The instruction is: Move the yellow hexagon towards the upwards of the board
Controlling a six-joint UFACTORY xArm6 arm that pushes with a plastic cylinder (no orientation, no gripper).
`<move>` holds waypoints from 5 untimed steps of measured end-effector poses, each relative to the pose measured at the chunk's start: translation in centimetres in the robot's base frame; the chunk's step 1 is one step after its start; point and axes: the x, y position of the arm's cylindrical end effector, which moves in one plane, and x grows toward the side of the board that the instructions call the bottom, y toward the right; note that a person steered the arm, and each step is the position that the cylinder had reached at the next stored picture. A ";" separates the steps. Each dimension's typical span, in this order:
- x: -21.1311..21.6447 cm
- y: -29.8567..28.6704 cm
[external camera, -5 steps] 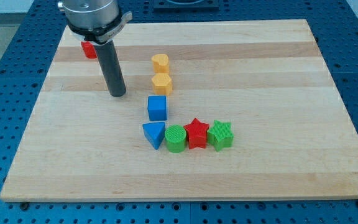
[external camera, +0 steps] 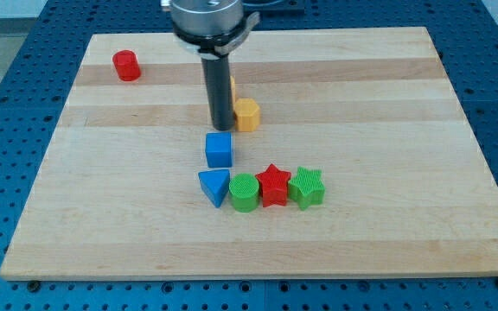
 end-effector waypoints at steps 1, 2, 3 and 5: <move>-0.2 3.4; -0.2 4.4; -0.2 4.3; 2.5 6.7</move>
